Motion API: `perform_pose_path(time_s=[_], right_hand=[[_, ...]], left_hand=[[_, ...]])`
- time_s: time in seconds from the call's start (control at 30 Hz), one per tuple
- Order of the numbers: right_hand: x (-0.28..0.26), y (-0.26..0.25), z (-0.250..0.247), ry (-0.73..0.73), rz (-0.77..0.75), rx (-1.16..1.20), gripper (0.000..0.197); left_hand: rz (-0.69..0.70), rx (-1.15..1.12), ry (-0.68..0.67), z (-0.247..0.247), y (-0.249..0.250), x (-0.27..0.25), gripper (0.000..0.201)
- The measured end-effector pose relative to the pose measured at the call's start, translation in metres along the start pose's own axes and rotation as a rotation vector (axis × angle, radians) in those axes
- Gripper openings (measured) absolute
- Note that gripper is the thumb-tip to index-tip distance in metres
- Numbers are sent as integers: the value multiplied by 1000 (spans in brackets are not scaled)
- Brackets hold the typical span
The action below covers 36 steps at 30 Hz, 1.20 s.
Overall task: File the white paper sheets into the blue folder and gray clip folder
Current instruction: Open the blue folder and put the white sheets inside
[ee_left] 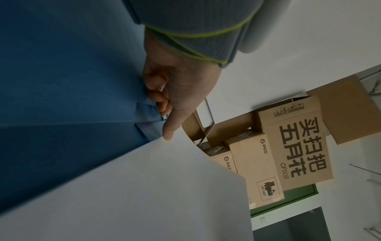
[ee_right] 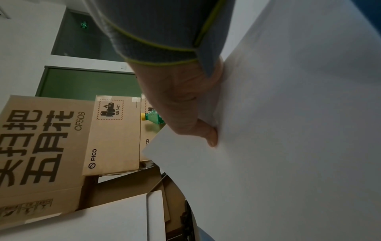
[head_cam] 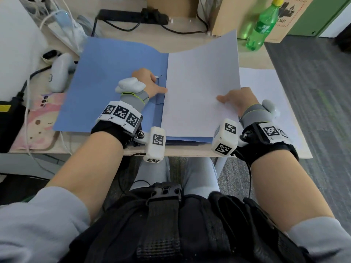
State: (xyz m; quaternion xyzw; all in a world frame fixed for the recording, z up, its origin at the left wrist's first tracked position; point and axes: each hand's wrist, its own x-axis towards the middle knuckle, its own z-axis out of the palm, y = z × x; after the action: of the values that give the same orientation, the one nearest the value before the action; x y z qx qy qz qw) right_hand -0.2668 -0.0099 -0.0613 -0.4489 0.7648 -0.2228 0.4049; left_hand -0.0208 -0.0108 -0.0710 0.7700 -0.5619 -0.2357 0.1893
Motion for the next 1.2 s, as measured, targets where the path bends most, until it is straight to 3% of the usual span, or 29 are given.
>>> perform_pose_path(time_s=[0.1,0.23,0.4,0.57,0.87,1.03,1.2], right_hand=[[6,1,0,-12,6,23,52],[8,-2,9,-5,-5,-15,52],[8,-1,15,-60,39,99,57],[15,-4,16,-16,35,21,56],[15,-2,16,-50,20,62,58],[16,1,15,-38,42,138,64],[23,6,17,-66,40,178,70]], left_hand=[[-16,21,-17,2,-1,1,32],[-2,50,-35,3,-3,3,47],[-10,47,-52,3,-4,4,33],[-1,29,-41,5,-4,4,24],[-47,62,-8,7,-3,11,40],[-47,75,-8,7,2,8,28],[-104,-64,-42,2,-1,8,25]])
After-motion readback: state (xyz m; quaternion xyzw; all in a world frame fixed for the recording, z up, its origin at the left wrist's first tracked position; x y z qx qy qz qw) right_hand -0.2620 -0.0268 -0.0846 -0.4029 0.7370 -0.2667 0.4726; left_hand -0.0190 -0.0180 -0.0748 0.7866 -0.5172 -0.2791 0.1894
